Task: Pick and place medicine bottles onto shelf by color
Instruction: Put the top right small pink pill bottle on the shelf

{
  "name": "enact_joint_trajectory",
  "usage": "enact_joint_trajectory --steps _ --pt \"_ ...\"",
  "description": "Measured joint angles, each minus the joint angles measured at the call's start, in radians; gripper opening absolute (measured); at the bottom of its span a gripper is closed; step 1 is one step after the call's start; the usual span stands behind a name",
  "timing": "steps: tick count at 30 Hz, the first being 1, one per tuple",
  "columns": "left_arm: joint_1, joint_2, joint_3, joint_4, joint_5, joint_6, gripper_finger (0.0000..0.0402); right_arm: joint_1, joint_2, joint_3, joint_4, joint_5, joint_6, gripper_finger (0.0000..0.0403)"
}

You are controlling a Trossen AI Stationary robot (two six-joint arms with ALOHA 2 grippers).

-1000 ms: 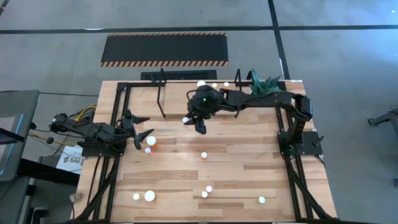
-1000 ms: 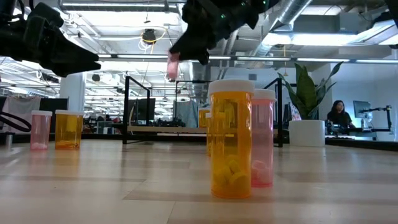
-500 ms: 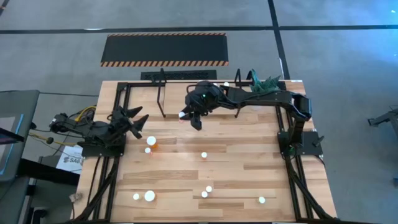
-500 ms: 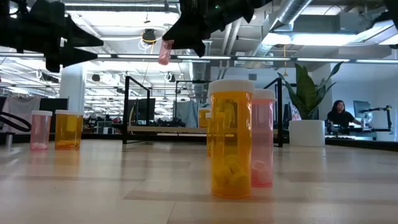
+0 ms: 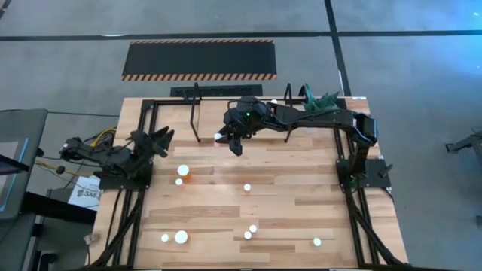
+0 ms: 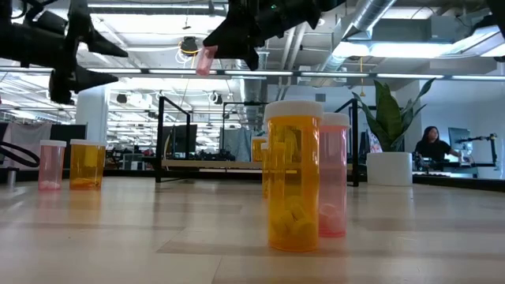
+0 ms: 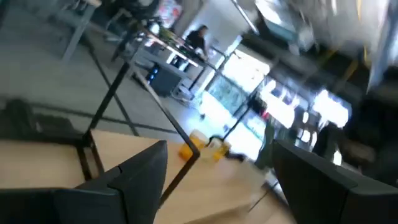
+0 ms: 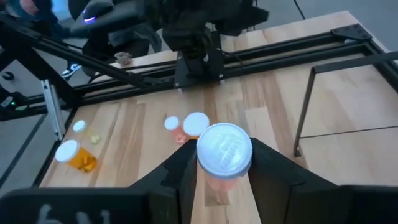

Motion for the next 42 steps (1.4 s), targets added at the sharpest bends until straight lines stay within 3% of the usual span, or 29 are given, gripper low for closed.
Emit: enact_joint_trajectory --steps 2,5,10,12,16,22,25,28,31,36,42 --pt "0.000 0.000 0.000 0.033 0.032 -0.087 0.0273 0.005 0.000 0.000 0.000 -0.007 0.001 0.0148" --pt "0.000 0.006 0.000 0.139 0.169 -0.145 0.0273 0.009 0.000 0.000 0.000 -0.008 0.001 0.0150" --pt "-0.001 0.122 0.007 0.434 0.279 -0.004 0.0273 0.015 0.000 0.000 0.000 -0.009 0.003 0.0147" --pt "0.000 0.198 0.037 0.475 0.291 0.033 0.0273 0.016 -0.003 0.000 -0.005 -0.008 0.008 0.0147" --pt "0.000 0.399 0.138 0.456 0.306 0.062 0.0273 0.006 -0.010 0.011 -0.029 -0.010 0.026 0.0152" --pt "0.009 0.714 0.313 0.446 0.299 0.262 0.0273 -0.029 -0.012 0.117 -0.199 -0.009 0.025 0.0150" --pt "0.027 0.814 0.386 0.446 0.282 0.315 0.0273 -0.042 -0.010 0.153 -0.277 -0.007 0.002 0.0149" --pt "0.055 0.885 0.442 0.445 0.303 0.303 0.0273 -0.049 -0.011 0.207 -0.380 -0.006 -0.041 0.0152" --pt "0.085 0.936 0.497 0.424 0.395 0.303 0.0273 -0.054 -0.010 0.238 -0.494 -0.002 -0.116 0.0156" --pt "0.138 0.989 0.590 0.259 0.447 0.370 0.0273 -0.062 -0.010 0.285 -0.610 0.003 -0.207 0.0156" --pt "0.208 1.021 0.646 0.163 0.546 0.306 0.0273 -0.070 -0.010 0.301 -0.643 0.004 -0.224 0.0154"
